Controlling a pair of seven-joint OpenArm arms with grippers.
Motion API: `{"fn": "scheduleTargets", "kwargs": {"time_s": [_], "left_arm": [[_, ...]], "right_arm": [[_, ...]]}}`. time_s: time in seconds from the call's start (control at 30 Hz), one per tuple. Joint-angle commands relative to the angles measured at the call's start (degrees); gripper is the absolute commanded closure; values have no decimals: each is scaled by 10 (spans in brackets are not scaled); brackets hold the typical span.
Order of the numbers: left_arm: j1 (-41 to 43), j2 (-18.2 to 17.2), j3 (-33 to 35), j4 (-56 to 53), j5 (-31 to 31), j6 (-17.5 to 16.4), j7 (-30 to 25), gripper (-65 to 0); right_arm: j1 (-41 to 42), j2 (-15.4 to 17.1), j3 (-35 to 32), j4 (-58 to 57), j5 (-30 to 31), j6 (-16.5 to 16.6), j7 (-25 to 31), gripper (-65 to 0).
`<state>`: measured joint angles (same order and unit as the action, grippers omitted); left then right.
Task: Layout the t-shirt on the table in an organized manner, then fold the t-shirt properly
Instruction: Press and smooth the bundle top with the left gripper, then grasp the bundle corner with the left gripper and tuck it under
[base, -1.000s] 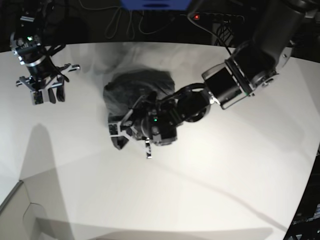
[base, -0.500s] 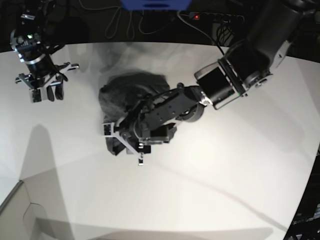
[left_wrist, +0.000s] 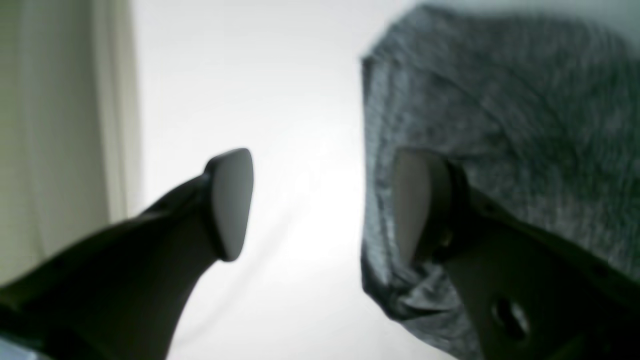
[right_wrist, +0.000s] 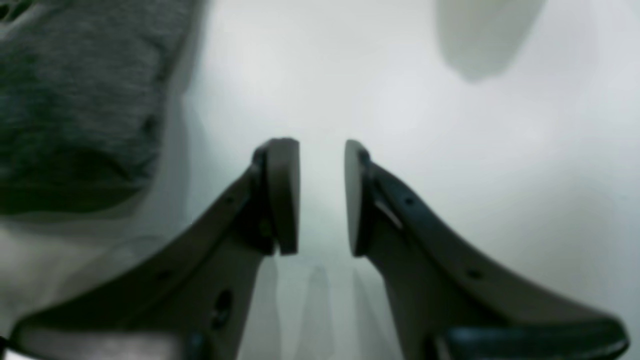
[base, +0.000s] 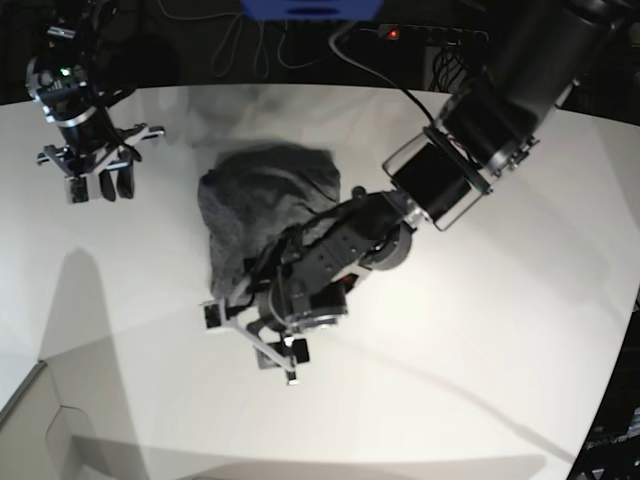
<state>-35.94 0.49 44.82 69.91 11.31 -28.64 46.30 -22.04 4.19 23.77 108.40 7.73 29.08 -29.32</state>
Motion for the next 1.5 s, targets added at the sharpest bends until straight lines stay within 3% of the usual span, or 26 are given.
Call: {"fn": "scheduleTargets", "kwargs": {"time_s": [0.0, 0.17, 0.37, 0.5, 0.57, 0.7, 0.9, 1.13, 1.23, 1.37, 1.47], "left_arm": [[-19, 3, -18, 20, 5, 5, -3, -418], [25, -34, -135, 78, 1, 5, 25, -417], [148, -55, -340, 146, 1, 5, 53, -415], [217, -52, -451, 171, -7, 5, 57, -311], [239, -52, -493, 173, -46, 5, 57, -253], [249, -57, -553, 167, -150, 5, 57, -248], [242, -51, -568, 144, -195, 6, 57, -248], [223, -28, -483, 156, -190, 13, 54, -257], [199, -15, -464, 153, -172, 14, 63, -356], [183, 2, -425, 153, -78, 14, 115, -547], [183, 32, -411, 152, -24, 14, 124, -618]], "right_arm": [[2, 1, 3, 13, 6, 2, 12, -166], [6, -9, -10, 13, 6, 2, 15, -166], [13, -8, -80, 14, 6, 2, 16, -165], [20, -8, -135, 41, 6, 2, 12, -117], [27, -8, -169, 53, 6, 2, 12, -89], [36, -6, -226, 51, 6, 2, 11, -80], [61, -5, -266, 7, 6, 2, 11, -77], [71, 8, -265, -17, 6, 2, 12, -77], [72, 8, -265, -17, 5, 2, 12, -78], [72, 8, -264, -17, 4, 2, 12, -79], [72, 8, -264, -17, 4, 2, 12, -79]]}}
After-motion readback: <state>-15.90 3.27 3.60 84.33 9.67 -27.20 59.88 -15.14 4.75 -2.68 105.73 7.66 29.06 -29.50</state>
